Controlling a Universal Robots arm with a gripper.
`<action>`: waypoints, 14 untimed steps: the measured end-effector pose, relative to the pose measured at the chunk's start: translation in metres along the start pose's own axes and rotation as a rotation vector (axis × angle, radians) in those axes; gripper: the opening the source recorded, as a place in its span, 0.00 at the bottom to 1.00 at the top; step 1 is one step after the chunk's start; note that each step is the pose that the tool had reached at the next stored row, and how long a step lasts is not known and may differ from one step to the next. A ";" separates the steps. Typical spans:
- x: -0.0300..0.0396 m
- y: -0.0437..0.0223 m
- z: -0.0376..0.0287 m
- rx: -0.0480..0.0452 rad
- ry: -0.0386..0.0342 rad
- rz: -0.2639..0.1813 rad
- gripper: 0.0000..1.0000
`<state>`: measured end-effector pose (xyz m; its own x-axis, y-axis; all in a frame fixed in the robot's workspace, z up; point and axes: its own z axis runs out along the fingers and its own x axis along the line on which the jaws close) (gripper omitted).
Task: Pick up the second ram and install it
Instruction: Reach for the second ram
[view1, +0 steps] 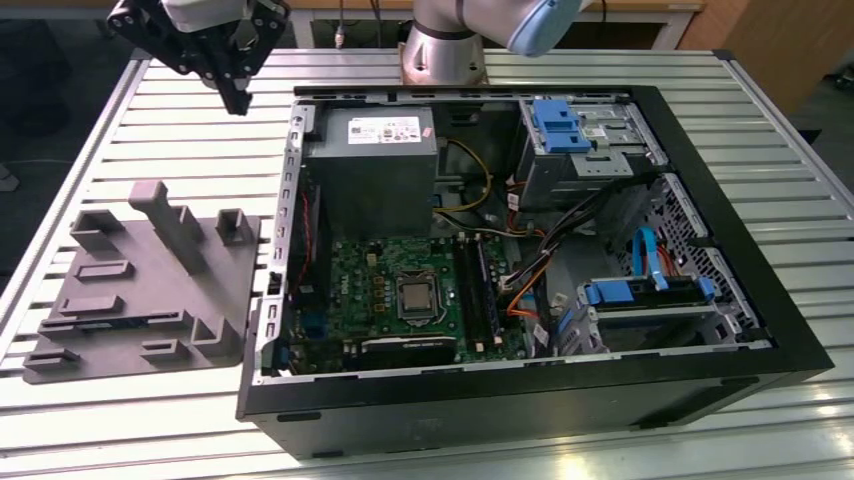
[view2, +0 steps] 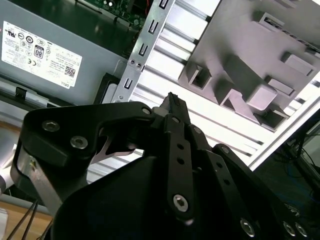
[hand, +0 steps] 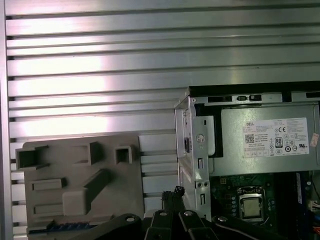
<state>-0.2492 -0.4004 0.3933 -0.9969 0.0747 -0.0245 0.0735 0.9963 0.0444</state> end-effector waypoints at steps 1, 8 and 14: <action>0.0007 -0.0001 0.0000 0.0000 0.0001 0.000 0.11; 0.0075 -0.0015 0.0000 0.0000 0.0000 -0.001 0.11; 0.0122 -0.0034 0.0008 0.0000 0.0001 -0.001 0.11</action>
<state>-0.2616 -0.4029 0.3920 -0.9970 0.0735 -0.0244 0.0724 0.9964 0.0443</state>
